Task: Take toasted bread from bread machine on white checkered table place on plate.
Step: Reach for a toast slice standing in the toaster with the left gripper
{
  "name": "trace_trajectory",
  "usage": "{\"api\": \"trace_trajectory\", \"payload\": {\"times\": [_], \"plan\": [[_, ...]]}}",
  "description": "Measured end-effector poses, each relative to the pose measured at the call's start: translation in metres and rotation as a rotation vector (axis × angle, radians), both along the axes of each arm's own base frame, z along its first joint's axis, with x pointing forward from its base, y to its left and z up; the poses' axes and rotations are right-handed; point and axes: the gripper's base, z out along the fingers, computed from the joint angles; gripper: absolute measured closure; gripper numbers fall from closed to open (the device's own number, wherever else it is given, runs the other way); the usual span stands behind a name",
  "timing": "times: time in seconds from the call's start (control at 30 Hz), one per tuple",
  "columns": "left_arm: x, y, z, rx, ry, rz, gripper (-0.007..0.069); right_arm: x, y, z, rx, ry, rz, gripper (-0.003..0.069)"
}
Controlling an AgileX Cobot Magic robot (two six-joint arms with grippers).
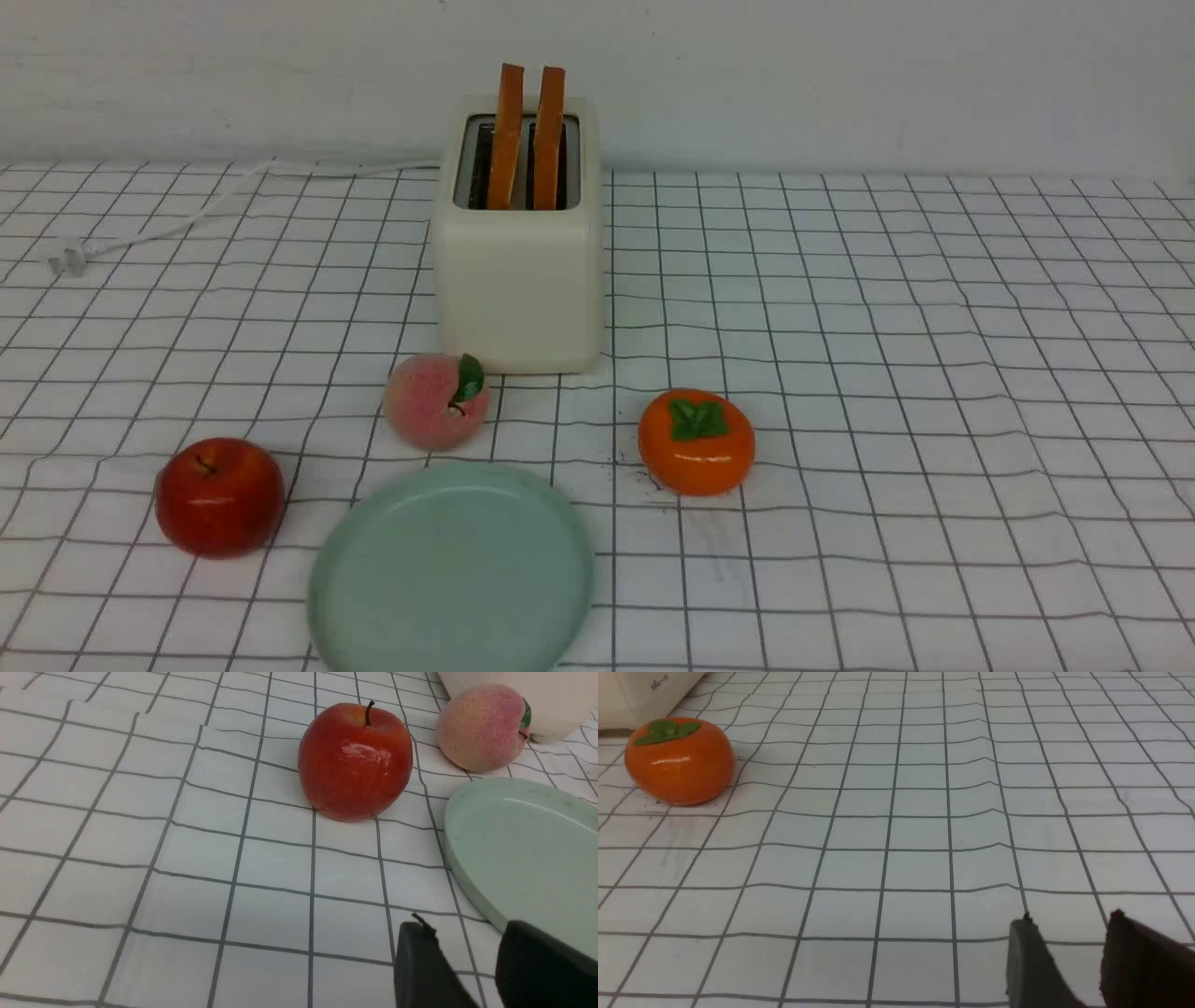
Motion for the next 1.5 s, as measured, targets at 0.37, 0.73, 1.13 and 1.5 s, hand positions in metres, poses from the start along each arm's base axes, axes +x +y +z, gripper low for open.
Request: {"api": "trace_trajectory", "payload": {"times": [0.37, 0.73, 1.13, 1.5], "plan": [[0.0, 0.0, 0.0, 0.0, 0.0, 0.0, 0.0387, 0.0, 0.0, 0.0, 0.0, 0.0, 0.0, 0.0419], [0.0, 0.0, 0.0, 0.0, 0.0, 0.0, 0.0387, 0.0, 0.0, 0.0, 0.0, 0.0, 0.0, 0.0419], [0.0003, 0.0001, 0.001, 0.0, -0.012, 0.002, 0.0387, 0.0, 0.0, 0.0, 0.0, 0.0, 0.0, 0.0419], [0.0025, -0.0009, 0.0097, -0.086, -0.104, 0.013, 0.0387, 0.0, 0.0, 0.0, 0.0, 0.0, 0.0, 0.0419]]}}
